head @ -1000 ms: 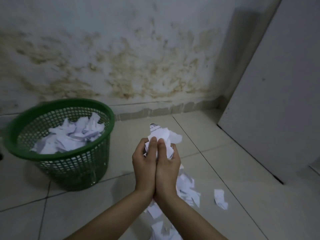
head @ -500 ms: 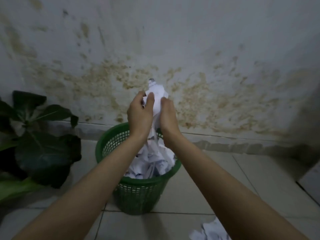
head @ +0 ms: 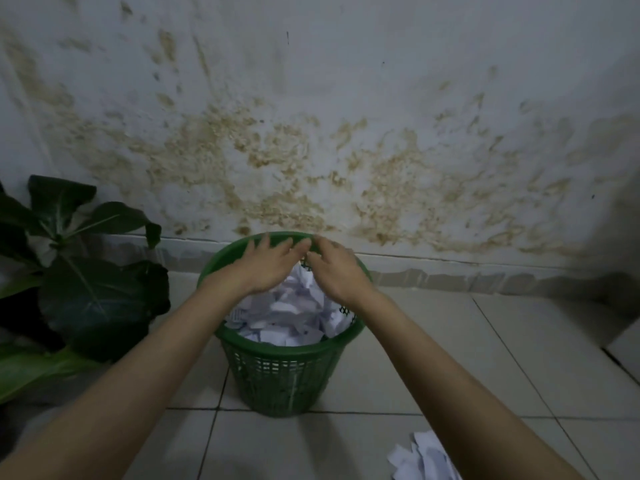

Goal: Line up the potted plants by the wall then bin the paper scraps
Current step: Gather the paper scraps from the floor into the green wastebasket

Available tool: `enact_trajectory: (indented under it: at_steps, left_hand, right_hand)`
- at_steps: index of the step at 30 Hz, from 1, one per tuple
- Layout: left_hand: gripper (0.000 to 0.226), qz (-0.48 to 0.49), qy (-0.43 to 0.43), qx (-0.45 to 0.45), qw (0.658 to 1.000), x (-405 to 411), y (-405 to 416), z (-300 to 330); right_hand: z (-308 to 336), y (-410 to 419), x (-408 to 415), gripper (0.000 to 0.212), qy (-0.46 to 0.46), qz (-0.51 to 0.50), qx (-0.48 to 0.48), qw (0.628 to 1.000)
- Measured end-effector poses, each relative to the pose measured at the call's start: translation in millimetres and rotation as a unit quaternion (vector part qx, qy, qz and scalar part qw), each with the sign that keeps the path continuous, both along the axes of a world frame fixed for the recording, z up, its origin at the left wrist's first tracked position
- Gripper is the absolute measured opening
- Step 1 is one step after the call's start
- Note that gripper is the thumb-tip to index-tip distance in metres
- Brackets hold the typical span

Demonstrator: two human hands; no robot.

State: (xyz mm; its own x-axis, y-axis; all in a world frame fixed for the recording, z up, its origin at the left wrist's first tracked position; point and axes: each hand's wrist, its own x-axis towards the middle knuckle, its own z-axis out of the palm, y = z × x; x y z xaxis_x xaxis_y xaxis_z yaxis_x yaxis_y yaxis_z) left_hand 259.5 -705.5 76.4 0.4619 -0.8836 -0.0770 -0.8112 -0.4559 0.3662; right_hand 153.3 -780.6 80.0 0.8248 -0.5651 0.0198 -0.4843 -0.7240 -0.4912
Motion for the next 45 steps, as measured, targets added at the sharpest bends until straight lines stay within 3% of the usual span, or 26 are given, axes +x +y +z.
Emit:
enact_trajectory:
  at_steps: [4, 6, 8, 13, 17, 23, 28, 32, 39, 42, 45]
  left_hand:
    - [0.055, -0.055, -0.030, 0.251, 0.966, -5, 6, -47]
    - [0.064, -0.046, -0.001, 0.302, 0.952, -12, 14, -50]
    - [0.068, -0.044, 0.021, 0.296, 0.954, -17, 16, -35]
    - [0.055, -0.053, -0.078, 0.256, 0.962, -29, 7, 6]
    - [0.057, -0.052, -0.088, 0.235, 0.967, -55, 3, 30]
    - [0.051, -0.124, -0.105, 0.154, 0.975, -111, -7, 38]
    - [0.051, -0.214, -0.167, 0.044, 0.962, -165, -24, 25]
    - [0.042, -0.288, -0.112, -0.005, 0.951, -204, -45, -10]
    - [0.048, -0.371, -0.019, 0.132, 0.919, -236, -83, -122]
    - [0.058, -0.334, -0.002, 0.177, 0.926, -233, -84, -168]
    - [0.062, -0.327, 0.019, 0.195, 0.925, -231, -74, -202]
  right_hand:
    - [-30, 10, -5, 0.052, 0.291, 0.084, -0.039, 0.952]
    - [-29, 16, -6, 0.047, 0.336, 0.103, -0.030, 0.936]
    - [-17, 20, -4, 0.046, 0.302, 0.101, -0.050, 0.947]
    - [20, 22, -3, 0.040, 0.224, 0.083, -0.110, 0.965]
    - [37, 19, -27, 0.034, 0.165, 0.067, -0.123, 0.976]
    - [57, 9, -108, 0.039, 0.069, 0.007, -0.026, 0.997]
    - [30, -3, -201, 0.040, 0.015, -0.119, 0.070, 0.990]
    - [-20, -27, -283, 0.039, 0.093, -0.246, 0.108, 0.959]
    - [-115, -52, -388, 0.046, 0.199, -0.431, 0.183, 0.861]
    - [-154, -44, -396, 0.049, 0.266, -0.463, 0.214, 0.818]
    - [-181, -21, -374, 0.056, 0.342, -0.431, 0.234, 0.802]
